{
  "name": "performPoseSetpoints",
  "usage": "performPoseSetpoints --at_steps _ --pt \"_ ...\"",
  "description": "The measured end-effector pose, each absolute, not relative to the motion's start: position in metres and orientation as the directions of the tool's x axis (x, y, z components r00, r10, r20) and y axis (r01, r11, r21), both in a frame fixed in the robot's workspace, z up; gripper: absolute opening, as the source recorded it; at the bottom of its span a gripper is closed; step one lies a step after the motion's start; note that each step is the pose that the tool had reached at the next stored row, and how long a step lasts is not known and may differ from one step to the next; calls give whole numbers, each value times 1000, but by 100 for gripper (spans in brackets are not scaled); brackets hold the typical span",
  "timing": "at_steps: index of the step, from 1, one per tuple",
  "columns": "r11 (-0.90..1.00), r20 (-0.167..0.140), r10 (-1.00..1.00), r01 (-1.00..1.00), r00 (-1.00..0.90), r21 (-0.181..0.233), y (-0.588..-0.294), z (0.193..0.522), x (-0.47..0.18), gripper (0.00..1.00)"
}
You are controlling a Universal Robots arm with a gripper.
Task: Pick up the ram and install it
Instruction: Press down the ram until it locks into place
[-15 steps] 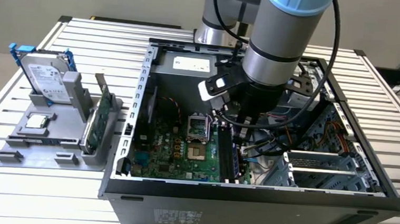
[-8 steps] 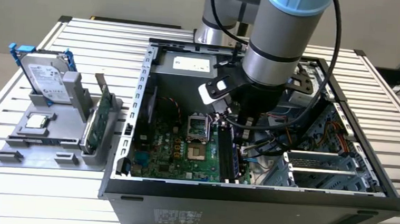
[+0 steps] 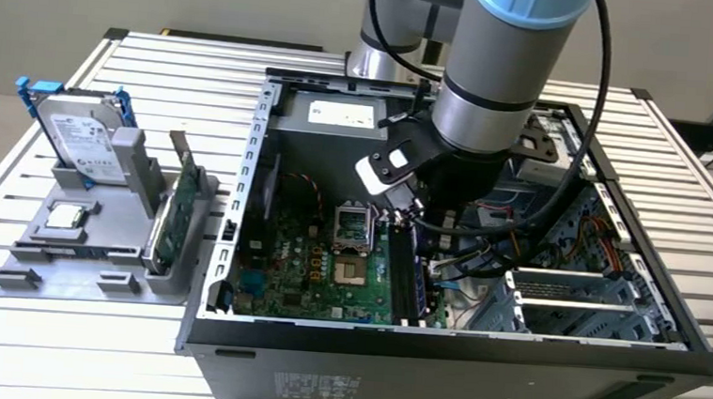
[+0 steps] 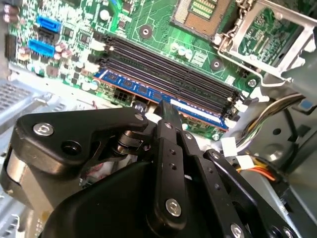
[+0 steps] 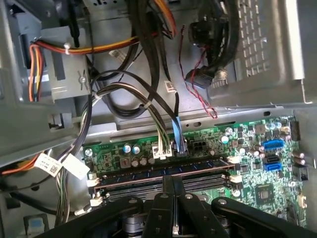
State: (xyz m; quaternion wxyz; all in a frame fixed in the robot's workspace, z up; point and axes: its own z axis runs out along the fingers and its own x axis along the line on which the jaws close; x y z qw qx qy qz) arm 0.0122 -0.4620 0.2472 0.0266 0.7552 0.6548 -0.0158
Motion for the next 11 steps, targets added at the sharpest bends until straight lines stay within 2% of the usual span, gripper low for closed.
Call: performPoseSetpoints --at_steps 11 --pt "-53 -59 997 998 54 17 -462 247 12 0"
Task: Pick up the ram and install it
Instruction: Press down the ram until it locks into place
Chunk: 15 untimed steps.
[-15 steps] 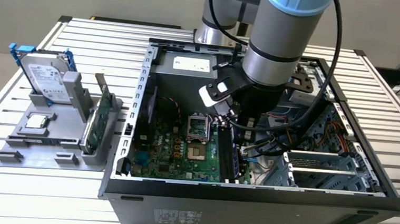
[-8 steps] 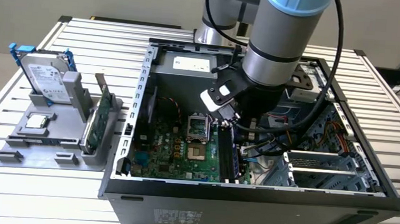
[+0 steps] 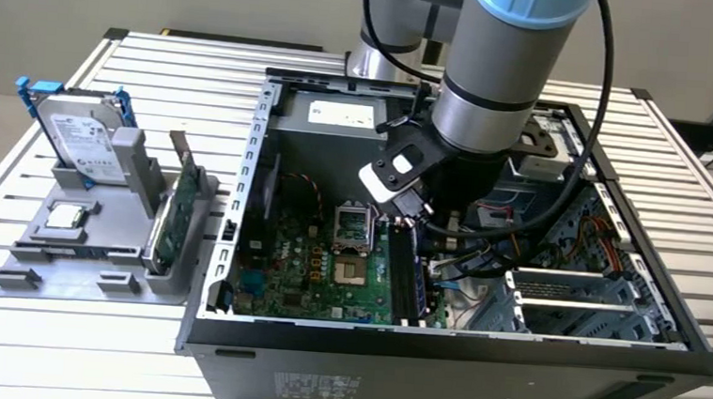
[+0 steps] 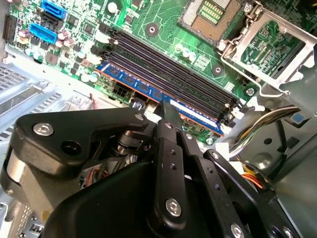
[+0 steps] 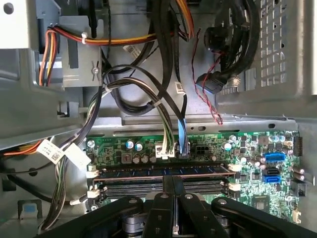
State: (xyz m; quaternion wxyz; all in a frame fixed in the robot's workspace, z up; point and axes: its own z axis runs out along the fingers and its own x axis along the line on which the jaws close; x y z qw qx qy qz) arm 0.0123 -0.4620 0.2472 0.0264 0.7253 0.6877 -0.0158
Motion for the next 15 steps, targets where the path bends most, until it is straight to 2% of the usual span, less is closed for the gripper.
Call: performPoseSetpoints --at_steps 15 --pt "-52 -59 997 998 53 17 -459 245 14 0"
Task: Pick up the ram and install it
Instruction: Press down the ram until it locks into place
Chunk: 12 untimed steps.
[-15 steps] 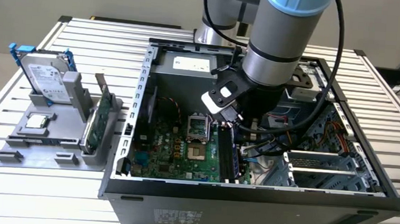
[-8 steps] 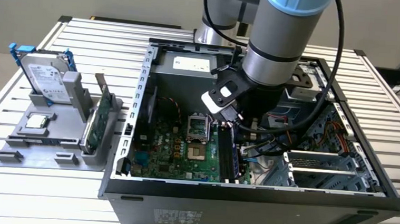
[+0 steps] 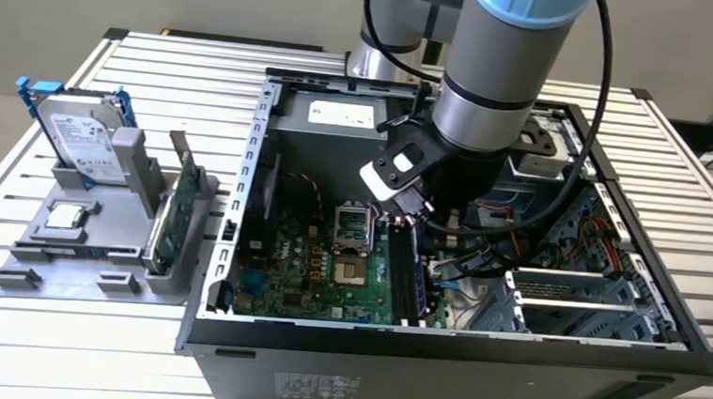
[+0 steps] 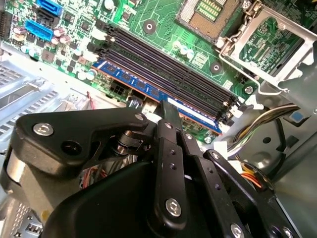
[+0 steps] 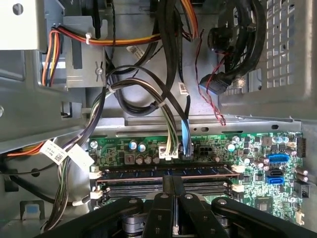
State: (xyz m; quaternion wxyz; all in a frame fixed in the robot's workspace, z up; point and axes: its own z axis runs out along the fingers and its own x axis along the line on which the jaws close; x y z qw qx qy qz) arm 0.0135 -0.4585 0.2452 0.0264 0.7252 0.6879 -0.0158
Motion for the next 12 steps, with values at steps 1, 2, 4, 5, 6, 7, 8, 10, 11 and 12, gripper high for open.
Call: performPoseSetpoints --at_steps 1,2,4,5,6,7,8,10,11,12 --pt "-52 -59 997 998 53 17 -458 245 14 0" --pt "-52 -59 997 998 53 17 -458 244 14 0" --pt "-52 -59 997 999 53 17 -458 243 14 0" --pt "-52 -59 997 999 53 17 -458 243 14 0" --pt "-52 -59 997 999 53 17 -458 242 14 0" --pt "-52 -59 997 999 53 17 -457 242 14 0" --pt "-52 -59 997 999 53 17 -457 241 14 0" --pt "-52 -59 997 999 53 17 -456 240 14 0" --pt "-52 -59 997 999 53 17 -455 240 14 0" --pt "-52 -59 997 999 53 17 -455 239 14 0"
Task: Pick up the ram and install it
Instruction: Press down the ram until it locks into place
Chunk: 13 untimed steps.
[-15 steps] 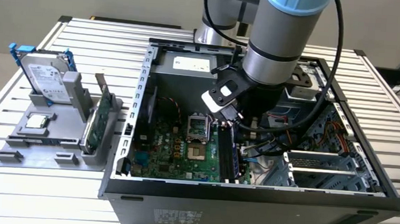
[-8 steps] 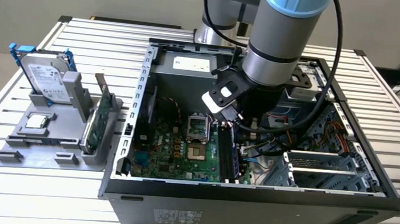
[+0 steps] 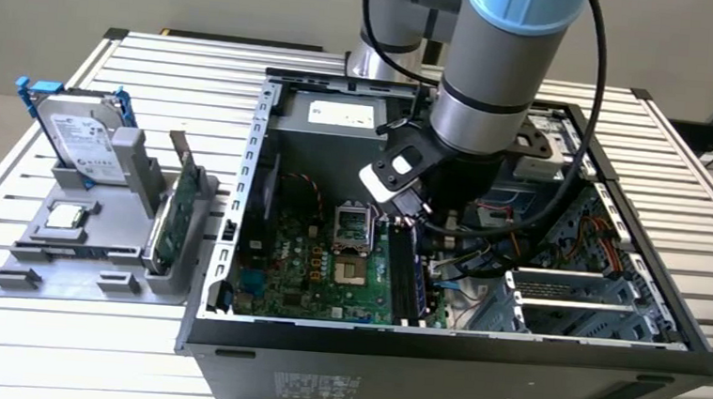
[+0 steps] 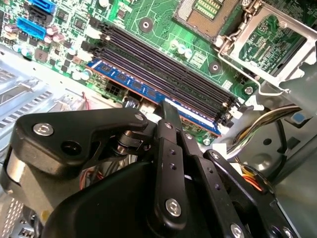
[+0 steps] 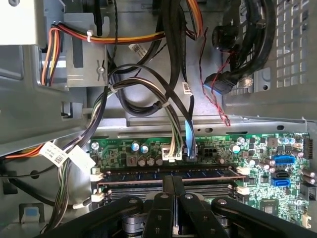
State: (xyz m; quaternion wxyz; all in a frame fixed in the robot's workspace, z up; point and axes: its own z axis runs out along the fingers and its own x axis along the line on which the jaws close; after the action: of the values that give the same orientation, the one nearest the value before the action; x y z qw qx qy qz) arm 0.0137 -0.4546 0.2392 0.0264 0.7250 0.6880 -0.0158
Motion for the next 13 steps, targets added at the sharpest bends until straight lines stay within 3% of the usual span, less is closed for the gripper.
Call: performPoseSetpoints --at_steps 13 --pt "-35 -59 998 999 36 17 -451 234 14 0"
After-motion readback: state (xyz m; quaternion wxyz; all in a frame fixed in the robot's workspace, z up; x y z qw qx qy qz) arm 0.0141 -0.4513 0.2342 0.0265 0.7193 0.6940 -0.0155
